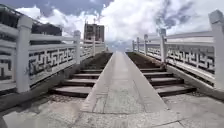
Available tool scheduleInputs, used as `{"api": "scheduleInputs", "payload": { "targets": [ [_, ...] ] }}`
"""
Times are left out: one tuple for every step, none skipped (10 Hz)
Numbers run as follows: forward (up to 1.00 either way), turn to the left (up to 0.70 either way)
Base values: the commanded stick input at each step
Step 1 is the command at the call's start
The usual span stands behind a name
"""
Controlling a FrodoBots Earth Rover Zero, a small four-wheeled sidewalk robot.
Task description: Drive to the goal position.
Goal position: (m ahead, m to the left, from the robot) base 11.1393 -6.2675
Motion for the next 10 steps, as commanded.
{"api": "scheduleInputs", "payload": {
  "targets": [
    [0.7, 0.0],
    [0.7, 0.0],
    [0.7, 0.0],
    [0.7, 0.0],
    [0.7, 0.0],
    [0.7, -0.14],
    [0.7, -0.14],
    [0.7, -0.14],
    [0.7, -0.14],
    [0.7, -0.14]
  ]
}}
